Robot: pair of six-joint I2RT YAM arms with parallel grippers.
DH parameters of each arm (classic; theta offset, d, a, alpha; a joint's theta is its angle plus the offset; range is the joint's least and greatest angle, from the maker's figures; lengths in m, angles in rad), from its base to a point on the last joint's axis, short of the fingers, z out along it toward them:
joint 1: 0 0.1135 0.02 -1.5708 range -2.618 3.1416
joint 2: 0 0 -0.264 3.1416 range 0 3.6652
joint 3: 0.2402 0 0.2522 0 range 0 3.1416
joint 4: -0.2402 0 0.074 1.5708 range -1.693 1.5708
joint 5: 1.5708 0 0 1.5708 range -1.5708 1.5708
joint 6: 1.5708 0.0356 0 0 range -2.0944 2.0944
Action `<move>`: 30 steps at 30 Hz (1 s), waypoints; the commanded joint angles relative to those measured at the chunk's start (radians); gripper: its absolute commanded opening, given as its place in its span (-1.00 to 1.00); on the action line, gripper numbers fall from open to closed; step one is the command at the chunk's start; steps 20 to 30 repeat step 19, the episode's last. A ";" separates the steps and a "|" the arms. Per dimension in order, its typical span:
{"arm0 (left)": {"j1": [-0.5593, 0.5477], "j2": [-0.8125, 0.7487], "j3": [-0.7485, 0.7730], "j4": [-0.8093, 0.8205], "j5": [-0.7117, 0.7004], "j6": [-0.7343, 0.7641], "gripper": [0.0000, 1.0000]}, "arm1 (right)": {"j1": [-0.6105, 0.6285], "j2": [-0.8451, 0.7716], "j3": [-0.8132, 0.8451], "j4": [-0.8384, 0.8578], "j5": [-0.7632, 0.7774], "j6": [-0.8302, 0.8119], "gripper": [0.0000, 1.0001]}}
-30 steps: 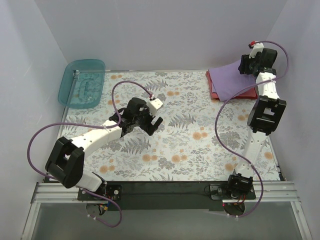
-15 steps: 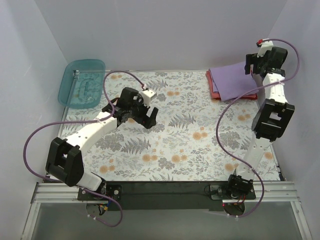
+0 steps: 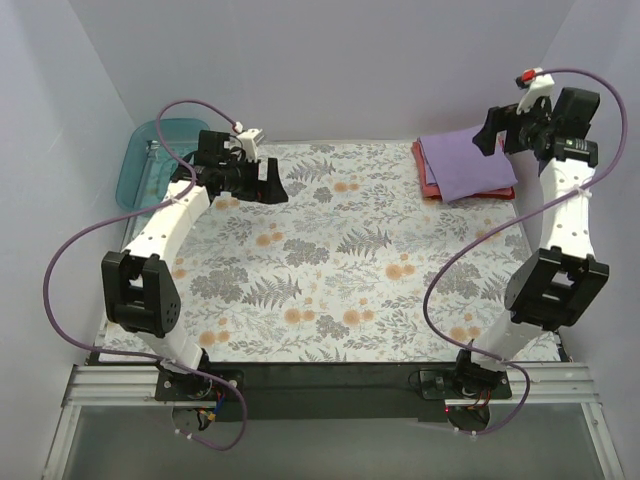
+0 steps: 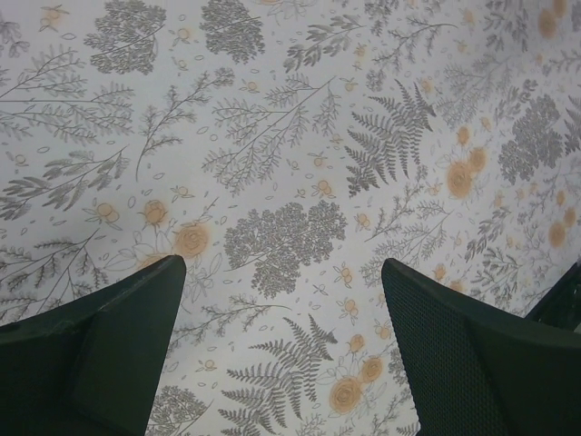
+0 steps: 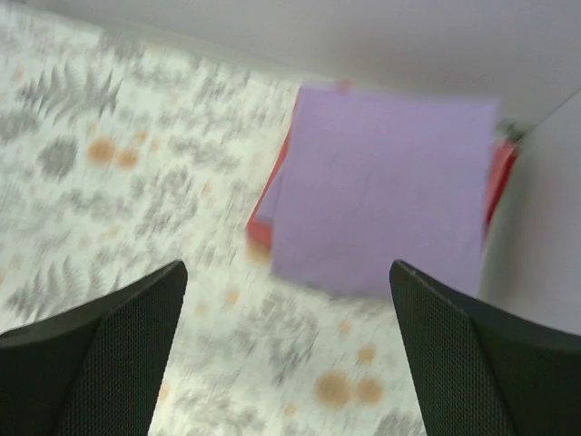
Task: Fold and stack the t-shirts
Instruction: Reset both grippers
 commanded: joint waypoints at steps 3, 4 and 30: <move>0.024 0.031 0.044 -0.112 -0.039 -0.003 0.79 | 0.020 -0.226 -0.307 -0.138 -0.099 -0.054 0.97; 0.024 0.031 0.025 -0.115 -0.046 -0.002 0.79 | 0.025 -0.256 -0.391 -0.140 -0.096 -0.086 0.97; 0.026 -0.185 -0.292 -0.088 -0.079 -0.042 0.79 | 0.111 -0.692 -0.938 -0.142 -0.018 -0.195 0.97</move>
